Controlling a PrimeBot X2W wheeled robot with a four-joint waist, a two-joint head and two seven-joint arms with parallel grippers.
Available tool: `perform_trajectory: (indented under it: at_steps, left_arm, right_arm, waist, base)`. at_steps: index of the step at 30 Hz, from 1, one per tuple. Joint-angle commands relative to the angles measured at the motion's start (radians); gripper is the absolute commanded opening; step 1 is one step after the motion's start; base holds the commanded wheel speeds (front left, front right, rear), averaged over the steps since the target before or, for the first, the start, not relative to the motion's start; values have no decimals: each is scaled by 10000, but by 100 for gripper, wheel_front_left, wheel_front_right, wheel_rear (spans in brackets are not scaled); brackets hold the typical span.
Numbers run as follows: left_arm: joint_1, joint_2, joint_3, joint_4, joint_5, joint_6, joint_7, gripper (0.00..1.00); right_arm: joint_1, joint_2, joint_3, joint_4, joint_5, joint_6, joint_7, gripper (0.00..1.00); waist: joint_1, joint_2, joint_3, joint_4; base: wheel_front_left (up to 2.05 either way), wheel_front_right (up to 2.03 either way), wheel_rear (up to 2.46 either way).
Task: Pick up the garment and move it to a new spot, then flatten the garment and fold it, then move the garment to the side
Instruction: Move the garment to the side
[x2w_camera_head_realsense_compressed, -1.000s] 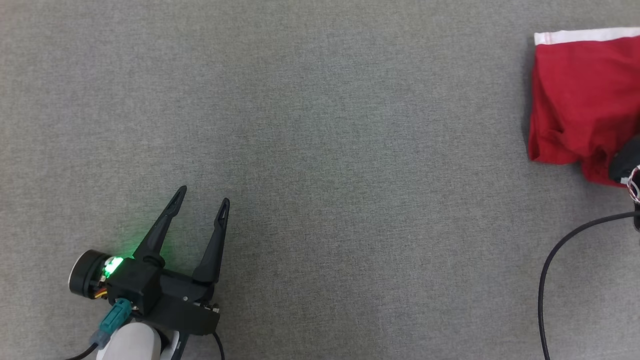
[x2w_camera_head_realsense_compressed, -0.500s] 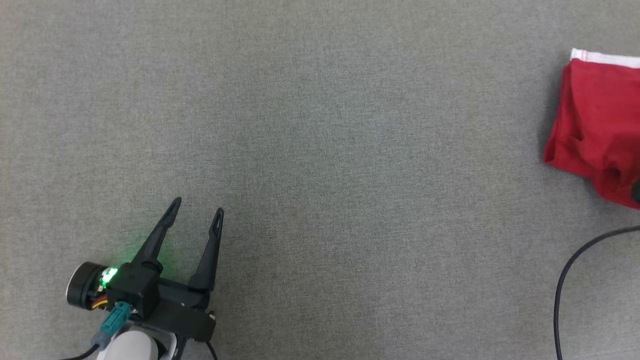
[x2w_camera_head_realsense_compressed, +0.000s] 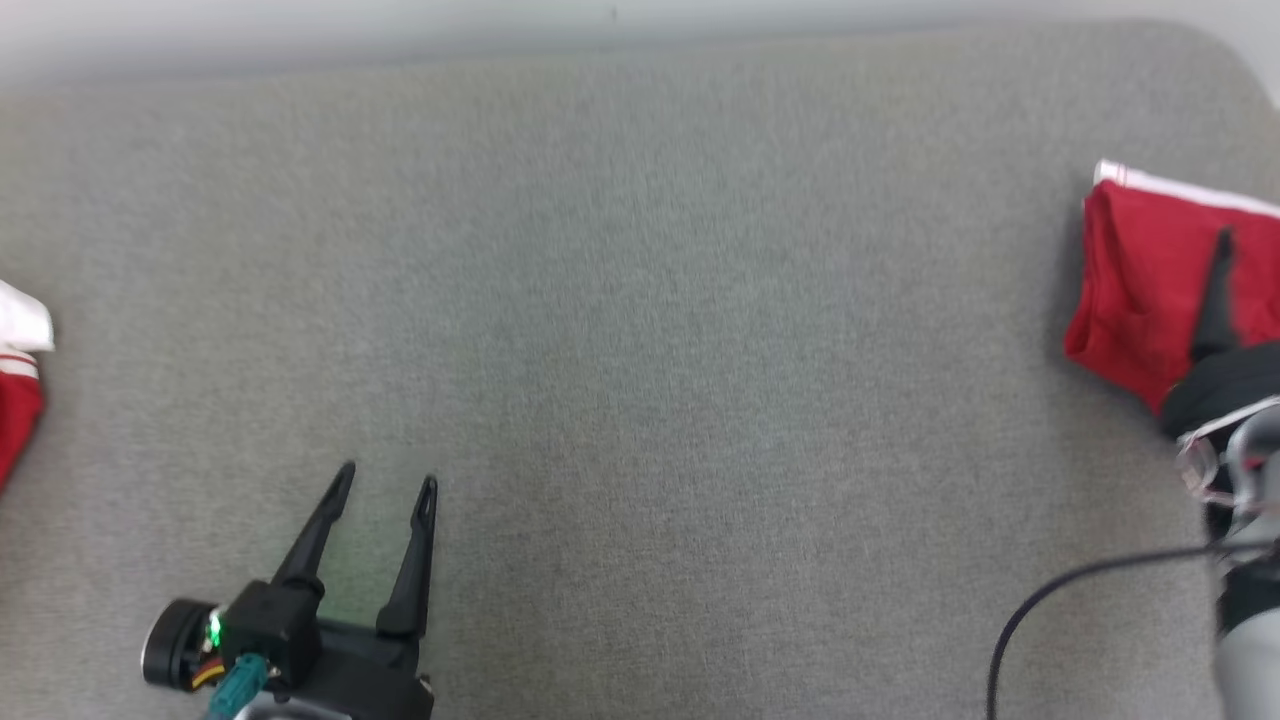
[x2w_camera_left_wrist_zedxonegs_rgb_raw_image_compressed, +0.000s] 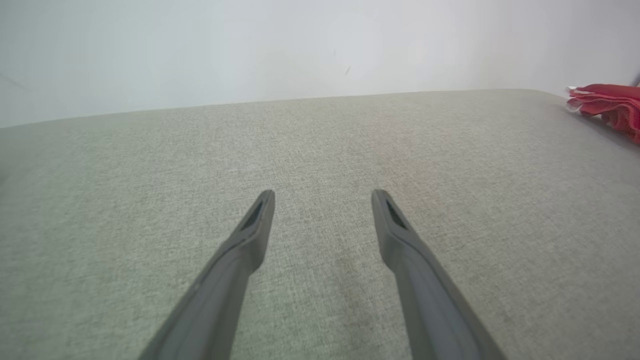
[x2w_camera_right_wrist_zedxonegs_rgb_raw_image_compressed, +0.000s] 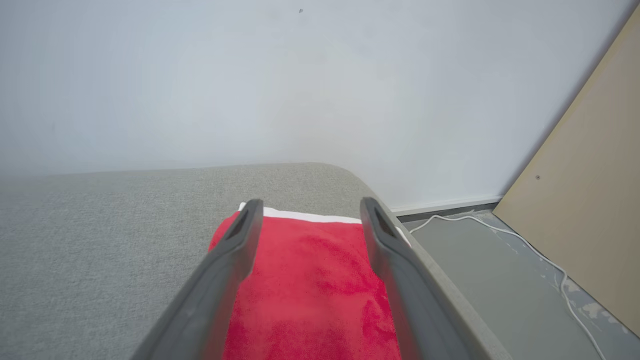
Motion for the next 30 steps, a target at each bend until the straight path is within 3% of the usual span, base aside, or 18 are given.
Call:
perform_trajectory:
  at_steps: [1, 10, 15, 24, 30]
  left_arm:
    - [315, -37, 95, 108, -98, 99, -8, 100]
    - [1256, -220, 505, 398, -184, 323, -8, 100]
    - [1685, -265, 762, 471, -174, 394, -8, 100]
    - [2210, -269, 1142, 501, -50, 413, -8, 100]
    - [2438, -314, 1307, 485, -25, 523, -8, 100]
  right_arm:
    - [587, 215, 497, -429, 382, -1, -9, 100]
    - [2858, 770, 2834, -2177, 2225, -1, -10, 100]
    - [3785, 1160, 3261, -2805, 2838, -1, -9, 100]
    - [5199, 1623, 3883, -3304, 2865, -1, -10, 100]
    - [5887, 1951, 3635, -3763, 2695, -1, -9, 100]
  waist:
    - [1, 1, -845, 167]
    - [1, 1, -2061, 686]
    - [1, 1, -2353, 861]
    - [1, 1, -2855, 1050]
    - [1, 1, -3019, 1086]
  base:
    - [0, 0, 0]
    - [0, 0, 0]
    - [0, 0, 0]
    - [0, 0, 0]
    - [0, 0, 0]
